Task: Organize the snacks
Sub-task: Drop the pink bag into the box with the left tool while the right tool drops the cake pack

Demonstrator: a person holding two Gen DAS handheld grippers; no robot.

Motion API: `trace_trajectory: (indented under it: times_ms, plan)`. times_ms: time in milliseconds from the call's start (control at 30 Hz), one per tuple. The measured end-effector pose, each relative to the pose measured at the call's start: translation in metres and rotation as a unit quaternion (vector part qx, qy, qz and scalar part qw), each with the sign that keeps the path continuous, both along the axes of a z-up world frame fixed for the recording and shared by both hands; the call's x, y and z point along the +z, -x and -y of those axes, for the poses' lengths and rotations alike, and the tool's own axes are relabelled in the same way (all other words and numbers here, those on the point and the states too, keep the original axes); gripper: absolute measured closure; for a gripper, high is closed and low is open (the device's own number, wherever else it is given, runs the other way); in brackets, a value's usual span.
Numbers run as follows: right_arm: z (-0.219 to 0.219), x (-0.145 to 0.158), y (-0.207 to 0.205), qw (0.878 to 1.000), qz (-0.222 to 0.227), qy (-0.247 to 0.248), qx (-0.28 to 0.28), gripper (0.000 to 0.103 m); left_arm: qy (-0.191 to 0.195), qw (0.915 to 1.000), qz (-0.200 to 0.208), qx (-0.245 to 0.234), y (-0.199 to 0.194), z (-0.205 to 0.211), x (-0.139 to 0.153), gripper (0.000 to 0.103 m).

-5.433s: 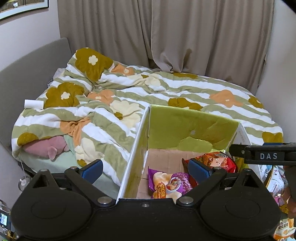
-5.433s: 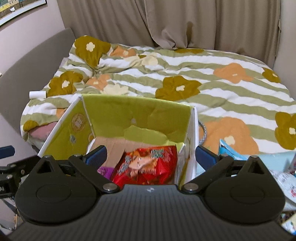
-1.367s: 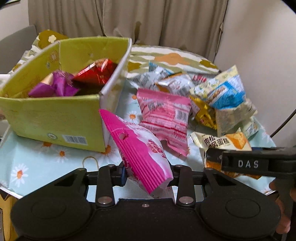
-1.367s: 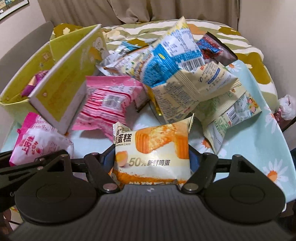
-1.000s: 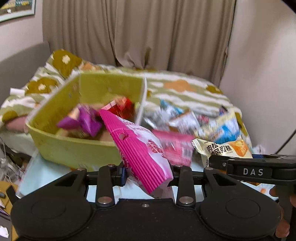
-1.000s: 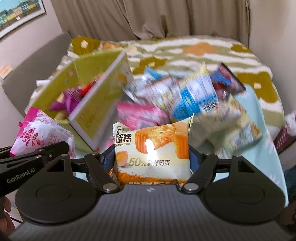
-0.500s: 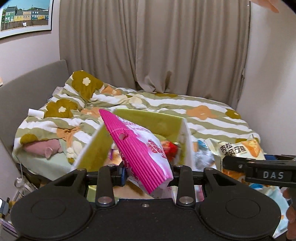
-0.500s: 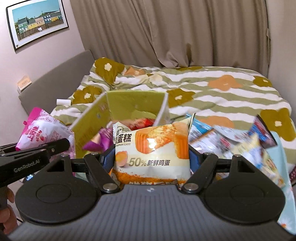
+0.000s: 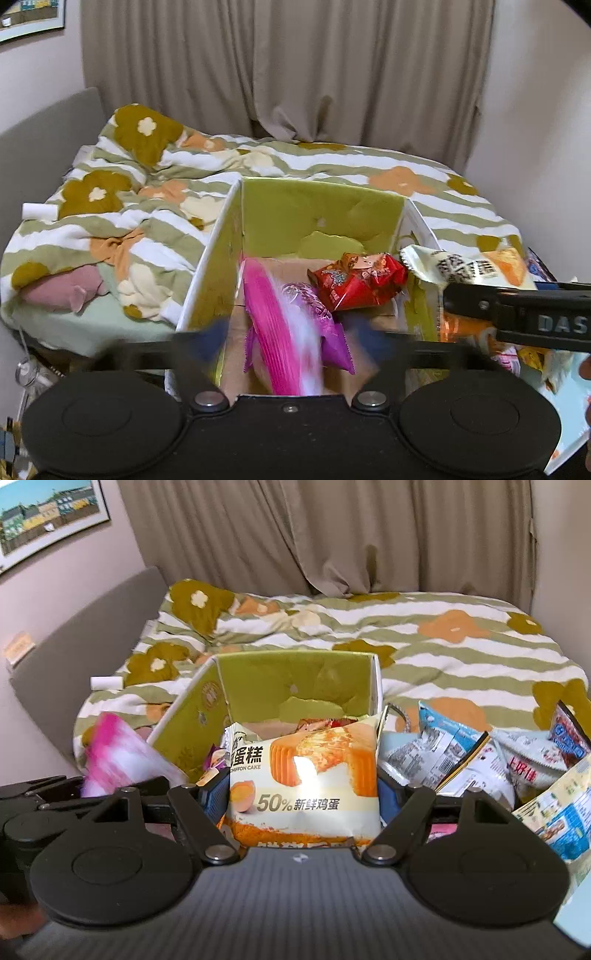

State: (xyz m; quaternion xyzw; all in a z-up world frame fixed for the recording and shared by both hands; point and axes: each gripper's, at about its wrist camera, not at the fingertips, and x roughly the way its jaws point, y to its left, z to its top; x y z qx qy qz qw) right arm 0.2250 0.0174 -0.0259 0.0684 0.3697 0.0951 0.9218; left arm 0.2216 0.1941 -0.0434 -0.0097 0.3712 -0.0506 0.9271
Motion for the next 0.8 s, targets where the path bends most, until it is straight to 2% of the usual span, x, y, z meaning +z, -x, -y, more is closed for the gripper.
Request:
trace_trajectory:
  times_ms: [67,133,300,433,733,800]
  plan:
    - [-0.006,-0.004,-0.002,1.0,-0.005,0.006,-0.01,0.012,-0.007,0.9999,0.013,-0.005,0.005,-0.004,0.001,0.0]
    - [-0.011,-0.007,-0.004,1.0,-0.01,0.009,-0.02,0.012,-0.003,0.9999,0.008,-0.014,0.006,-0.01,-0.001,0.0]
    - [-0.019,-0.011,-0.01,0.999,-0.02,0.02,-0.028,0.011,0.013,0.9999,-0.007,0.001,0.004,-0.027,-0.007,0.0]
    - [-0.029,-0.015,-0.018,0.999,-0.029,0.021,-0.017,0.011,0.026,0.9993,-0.011,0.022,0.0,-0.038,-0.008,0.0]
    - [-0.039,-0.04,-0.032,0.998,-0.061,0.016,0.015,0.011,0.007,0.9987,-0.005,0.051,0.002,-0.047,-0.001,0.0]
    - [-0.038,-0.043,-0.031,0.998,-0.065,0.01,0.018,0.006,0.004,0.9985,-0.003,0.055,0.003,-0.047,-0.001,0.0]
